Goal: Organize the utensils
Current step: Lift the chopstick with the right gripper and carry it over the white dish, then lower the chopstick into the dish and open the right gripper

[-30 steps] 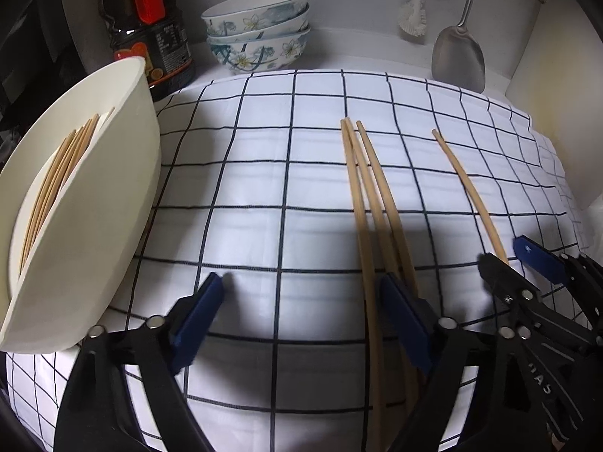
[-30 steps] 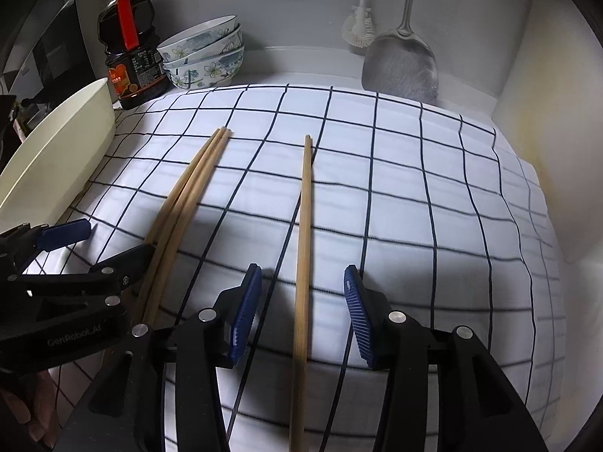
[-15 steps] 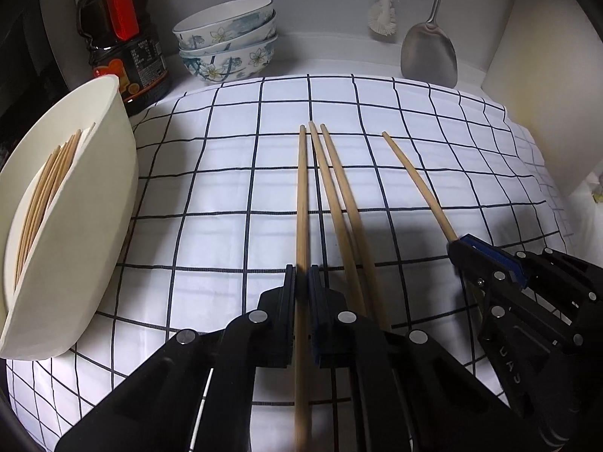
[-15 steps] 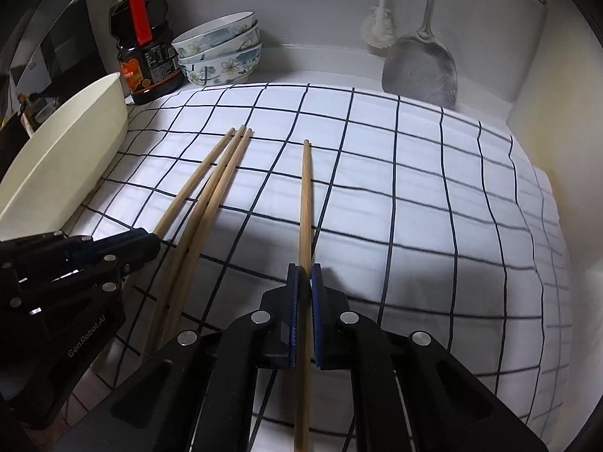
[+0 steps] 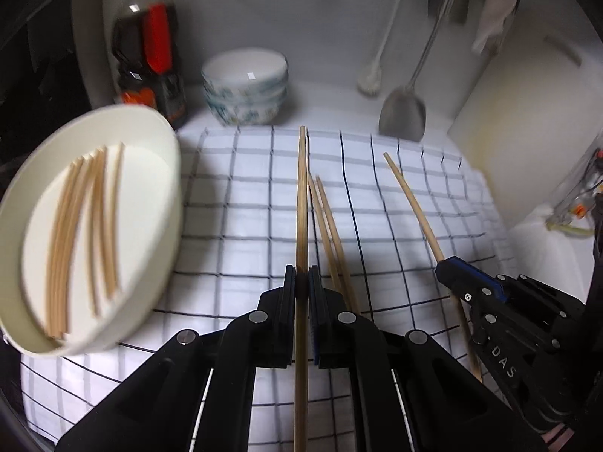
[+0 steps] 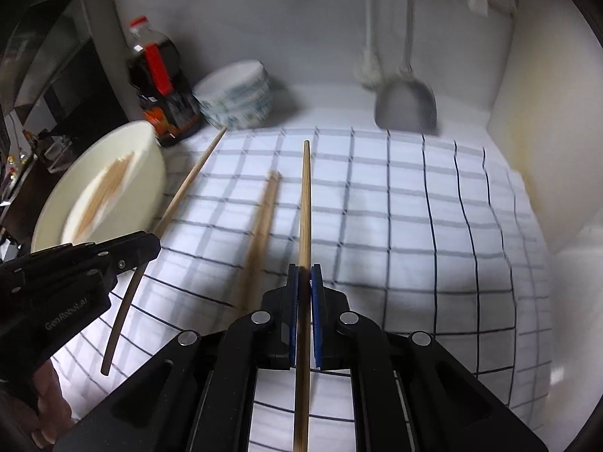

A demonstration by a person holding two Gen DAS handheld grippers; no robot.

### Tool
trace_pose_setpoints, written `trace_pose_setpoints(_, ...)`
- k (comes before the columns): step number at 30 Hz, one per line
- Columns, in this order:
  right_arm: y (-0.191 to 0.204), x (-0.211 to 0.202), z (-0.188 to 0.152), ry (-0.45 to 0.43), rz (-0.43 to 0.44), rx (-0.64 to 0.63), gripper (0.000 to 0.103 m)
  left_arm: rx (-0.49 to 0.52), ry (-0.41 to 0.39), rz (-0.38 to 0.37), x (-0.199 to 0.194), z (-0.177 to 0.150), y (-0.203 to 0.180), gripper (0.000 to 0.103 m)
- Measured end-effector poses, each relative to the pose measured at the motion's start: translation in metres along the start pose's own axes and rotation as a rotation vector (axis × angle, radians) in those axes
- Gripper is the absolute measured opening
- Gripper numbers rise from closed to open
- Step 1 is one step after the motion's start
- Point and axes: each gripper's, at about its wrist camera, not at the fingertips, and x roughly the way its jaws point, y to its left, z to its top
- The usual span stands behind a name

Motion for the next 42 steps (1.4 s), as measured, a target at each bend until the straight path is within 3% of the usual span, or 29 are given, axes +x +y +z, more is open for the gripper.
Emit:
trace_pose_setpoints(3,0.021,-0.014,0.016,-0.030,0.035,-0.005,0.006,-0.022,-0.019,0.006,-0.023,0.006,0.025,0.007)
trace_pose_setpoints(8,0.072,-0.018,0.041,-0.073,0.091,-0.063,0.006,-0.086,-0.073,0.105,-0.055,0.015,0.085,0.007)
trace_pose_setpoints(11,0.107,-0.007,0.054,-0.073,0.138,-0.090,0.006,-0.117,-0.088,0.184,-0.066,0.021,0.124,0.007)
trace_pose_setpoints(16,0.163,0.022,0.074,-0.062,0.201,-0.136,0.006,-0.172,-0.086,0.255,-0.073,0.028,0.181,0.007)
trace_pose_setpoints(22,0.213,0.051,0.086,-0.047,0.243,-0.165,0.006,-0.200,-0.055,0.298,-0.063,0.033,0.229,0.007)
trace_pose_setpoints(29,0.242,0.082,0.083,0.015,0.223,-0.170,0.006,-0.206,-0.020,0.279,-0.043,0.035,0.248,0.007)
trace_pose_setpoints(42,0.243,0.113,0.083,0.091,0.184,-0.162,0.006,-0.190,0.090,0.241,0.004,0.028,0.245,0.008)
